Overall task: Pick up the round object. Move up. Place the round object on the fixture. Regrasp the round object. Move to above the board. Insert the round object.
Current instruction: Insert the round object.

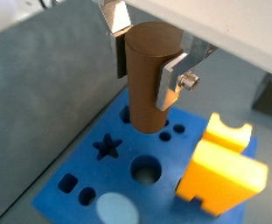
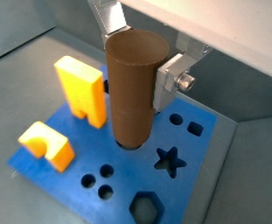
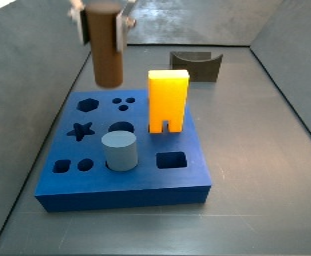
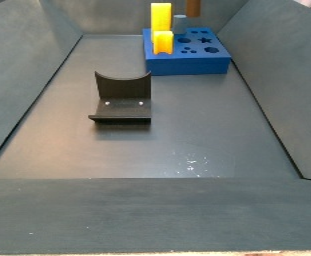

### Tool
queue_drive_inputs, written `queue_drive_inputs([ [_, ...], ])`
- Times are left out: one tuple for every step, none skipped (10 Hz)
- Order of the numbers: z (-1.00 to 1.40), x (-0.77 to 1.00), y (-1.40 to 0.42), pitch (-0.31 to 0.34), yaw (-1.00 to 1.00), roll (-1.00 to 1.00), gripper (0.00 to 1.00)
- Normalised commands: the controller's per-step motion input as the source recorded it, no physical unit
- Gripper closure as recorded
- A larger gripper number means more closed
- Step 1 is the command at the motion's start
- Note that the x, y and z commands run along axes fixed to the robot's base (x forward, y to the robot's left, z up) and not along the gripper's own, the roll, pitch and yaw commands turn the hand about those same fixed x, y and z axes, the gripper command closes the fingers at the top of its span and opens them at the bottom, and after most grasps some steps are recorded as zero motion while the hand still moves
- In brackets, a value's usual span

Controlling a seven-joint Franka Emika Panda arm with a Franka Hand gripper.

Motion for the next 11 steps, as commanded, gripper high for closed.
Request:
queue_drive_inputs([
  [-0.28, -0.16, -0.25, -0.391, -0.61, -0.61, 1.00],
  [-0.28, -0.05, -0.34, -0.443, -0.60, -0.42, 1.00],
  [-0.43, 0.05, -0.34, -0.206, -0.55, -0.24, 1.00],
  [-0.52, 0.26, -0.31, 0.000, -0.53, -0.10, 1.00],
  [-0.40, 0.36, -0.21, 0.166, -0.39, 0.20, 1.00],
  [-0.37, 0.30, -0.12, 0.243, -0.25, 0.50, 1.00],
  [-0.33, 0.31, -0.13, 0.337, -0.23, 0.74, 1.00],
  [-0.31, 0.44, -0.13, 0.406, -0.23, 0.68, 1.00],
  [-0.26, 0.43, -0.03, 0.431, -0.21, 0.69, 1.00],
  [-0.28, 0.29, 0.00, 0.369, -0.20, 0.56, 1.00],
  [-0.28, 0.02, 0.07, 0.186, -0.18, 0.17, 1.00],
])
